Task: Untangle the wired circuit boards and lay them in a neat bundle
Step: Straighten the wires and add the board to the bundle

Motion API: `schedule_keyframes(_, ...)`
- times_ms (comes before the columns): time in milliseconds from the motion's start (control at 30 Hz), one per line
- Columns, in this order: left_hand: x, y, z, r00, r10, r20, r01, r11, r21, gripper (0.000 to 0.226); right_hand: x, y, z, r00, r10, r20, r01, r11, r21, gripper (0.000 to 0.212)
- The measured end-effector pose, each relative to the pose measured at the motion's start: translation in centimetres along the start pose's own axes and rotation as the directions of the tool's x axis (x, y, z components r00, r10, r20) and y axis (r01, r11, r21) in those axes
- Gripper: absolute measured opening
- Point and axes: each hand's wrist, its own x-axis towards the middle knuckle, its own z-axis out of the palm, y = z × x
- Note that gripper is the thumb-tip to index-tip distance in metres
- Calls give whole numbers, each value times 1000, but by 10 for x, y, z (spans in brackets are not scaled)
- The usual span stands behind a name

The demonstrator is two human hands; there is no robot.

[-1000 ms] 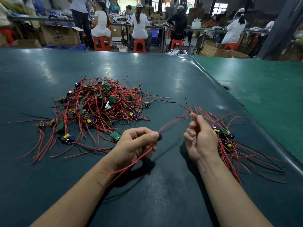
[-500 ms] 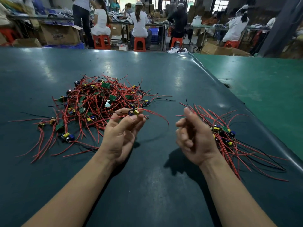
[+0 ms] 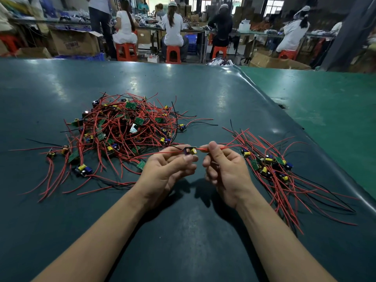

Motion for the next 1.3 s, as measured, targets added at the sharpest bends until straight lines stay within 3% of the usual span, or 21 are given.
schedule_keyframes(200,0,-1,1,997,22,-78,-19,999,44,11,-2,0,0,992,-115,-59,102,978,-182,24)
schedule_keyframes(367,1,-2,0,987,127,-99,-118,989,88,31,-3,5,3,996,-54,-65,40,978,-203,21)
schedule_keyframes(500,-1,-4,0,980,181,-79,-159,960,231,26,-3,8,4,998,-38,-47,29,984,-177,8)
schedule_keyframes(733,-2,-2,3,994,98,-55,-80,960,269,21,3,7,1,971,-67,-231,55,997,-57,7)
schedule_keyframes(867,-5,0,6,997,55,-53,-39,962,270,23,10,0,-7,908,-151,-390,159,987,-13,18)
schedule_keyframes(1000,-7,2,8,1000,24,-18,-18,957,288,14,11,-2,-12,848,-186,-496,179,982,-61,13)
schedule_keyframes(1133,-7,2,5,999,40,-24,-32,964,264,12,9,0,-10,904,-90,-418,81,996,-39,21)
schedule_keyframes(1300,-7,3,3,999,27,-19,-21,960,280,18,10,1,-13,940,-56,-337,48,998,-31,10)
